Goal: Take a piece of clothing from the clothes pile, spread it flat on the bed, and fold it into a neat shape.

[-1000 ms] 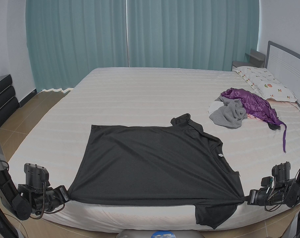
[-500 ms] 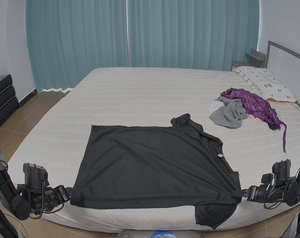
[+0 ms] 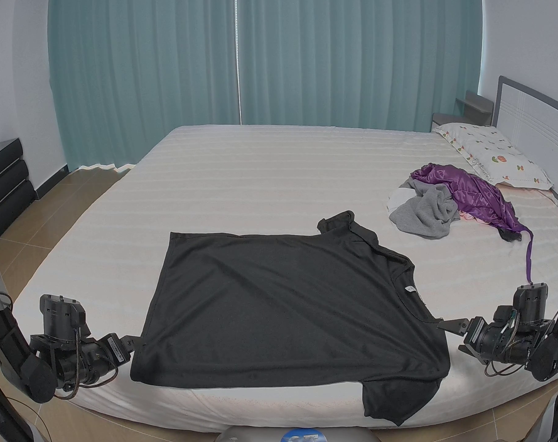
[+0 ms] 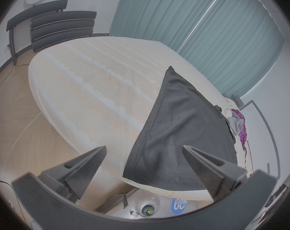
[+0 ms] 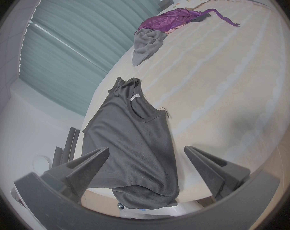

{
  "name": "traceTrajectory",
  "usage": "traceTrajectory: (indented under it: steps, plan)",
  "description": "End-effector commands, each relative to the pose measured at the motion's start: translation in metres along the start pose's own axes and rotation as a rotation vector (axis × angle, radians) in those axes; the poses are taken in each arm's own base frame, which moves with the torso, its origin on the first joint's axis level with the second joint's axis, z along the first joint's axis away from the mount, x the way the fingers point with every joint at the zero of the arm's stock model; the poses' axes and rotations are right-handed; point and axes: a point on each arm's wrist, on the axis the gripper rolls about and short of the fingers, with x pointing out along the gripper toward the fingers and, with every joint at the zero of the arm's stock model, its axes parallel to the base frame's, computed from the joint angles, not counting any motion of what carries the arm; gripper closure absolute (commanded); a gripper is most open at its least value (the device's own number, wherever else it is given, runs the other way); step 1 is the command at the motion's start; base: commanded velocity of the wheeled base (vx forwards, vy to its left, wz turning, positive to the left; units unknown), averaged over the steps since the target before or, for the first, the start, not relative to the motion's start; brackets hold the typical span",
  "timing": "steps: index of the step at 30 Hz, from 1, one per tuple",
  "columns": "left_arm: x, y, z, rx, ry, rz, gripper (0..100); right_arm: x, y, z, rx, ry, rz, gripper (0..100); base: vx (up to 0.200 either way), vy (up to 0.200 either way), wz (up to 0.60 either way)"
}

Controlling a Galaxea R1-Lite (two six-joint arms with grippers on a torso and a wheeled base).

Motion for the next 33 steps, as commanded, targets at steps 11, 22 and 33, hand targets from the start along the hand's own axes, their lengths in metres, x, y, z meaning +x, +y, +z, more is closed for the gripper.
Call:
traceTrajectory:
  steps: [11,22,33]
  plan:
    - [0.002,-0.005,0.006,-0.062,-0.025,-0.020,0,-0.001,-0.004,-0.004,0.029,0.032,-0.003,0,0.000,0.036,0.00]
    - [0.003,-0.006,0.008,-0.063,-0.026,-0.029,0,0.003,-0.002,-0.003,0.022,0.030,0.004,0,0.000,0.127,0.00]
    - [0.014,-0.028,0.035,-0.101,-0.116,-0.107,0,0.004,-0.001,-0.002,0.017,0.022,0.018,0,0.000,0.000,0.00]
